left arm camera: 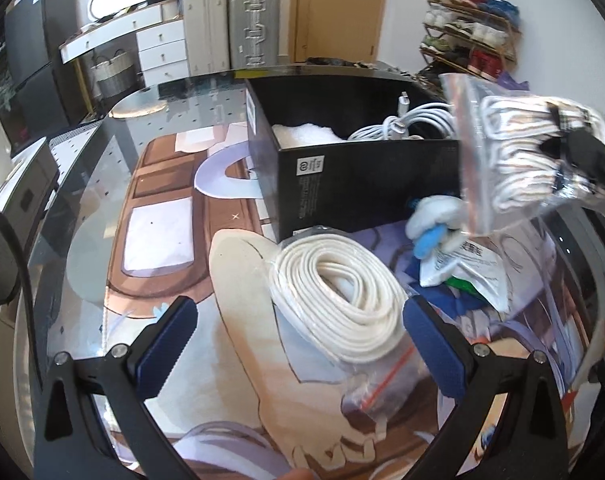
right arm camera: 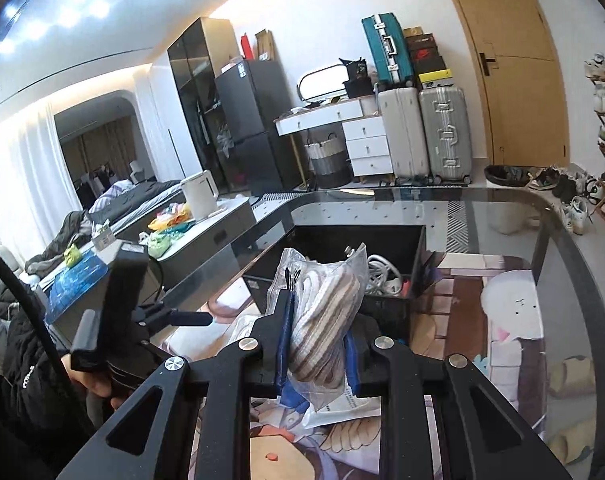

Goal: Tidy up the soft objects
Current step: 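Grasp the clear bag of white rope with the left tool while the right tool holds the adidas bag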

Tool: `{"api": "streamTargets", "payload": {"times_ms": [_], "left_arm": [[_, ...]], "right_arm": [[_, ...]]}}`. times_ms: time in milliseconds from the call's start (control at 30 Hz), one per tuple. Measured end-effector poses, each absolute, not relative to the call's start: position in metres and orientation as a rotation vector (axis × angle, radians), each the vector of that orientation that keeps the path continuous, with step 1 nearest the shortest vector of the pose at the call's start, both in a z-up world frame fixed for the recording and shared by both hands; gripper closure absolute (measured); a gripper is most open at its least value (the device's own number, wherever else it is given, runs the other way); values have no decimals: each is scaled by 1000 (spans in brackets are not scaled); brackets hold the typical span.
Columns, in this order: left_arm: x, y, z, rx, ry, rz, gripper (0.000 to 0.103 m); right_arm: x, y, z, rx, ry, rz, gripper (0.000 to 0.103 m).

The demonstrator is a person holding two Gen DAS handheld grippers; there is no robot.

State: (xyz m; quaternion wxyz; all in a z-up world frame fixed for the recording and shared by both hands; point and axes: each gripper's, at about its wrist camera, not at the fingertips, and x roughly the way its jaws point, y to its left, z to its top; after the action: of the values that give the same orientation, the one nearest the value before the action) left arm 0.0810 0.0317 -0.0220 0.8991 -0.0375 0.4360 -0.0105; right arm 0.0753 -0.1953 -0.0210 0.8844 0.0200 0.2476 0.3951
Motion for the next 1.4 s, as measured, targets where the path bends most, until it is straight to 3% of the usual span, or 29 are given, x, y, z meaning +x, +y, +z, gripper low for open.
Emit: {"api": "streamTargets", "payload": {"times_ms": [1200,1300,1400], "left_arm": [[103,33,-42,-43,971,56,0],[104,30,-41,-40,971,40,2],[99,27,-40,-28,959,22,10]], "right_arm": [[73,-210,-10,78,504,798,81],[73,-209,-10,79,503,798,81],[73,-209,-10,79,502,798,81]]}}
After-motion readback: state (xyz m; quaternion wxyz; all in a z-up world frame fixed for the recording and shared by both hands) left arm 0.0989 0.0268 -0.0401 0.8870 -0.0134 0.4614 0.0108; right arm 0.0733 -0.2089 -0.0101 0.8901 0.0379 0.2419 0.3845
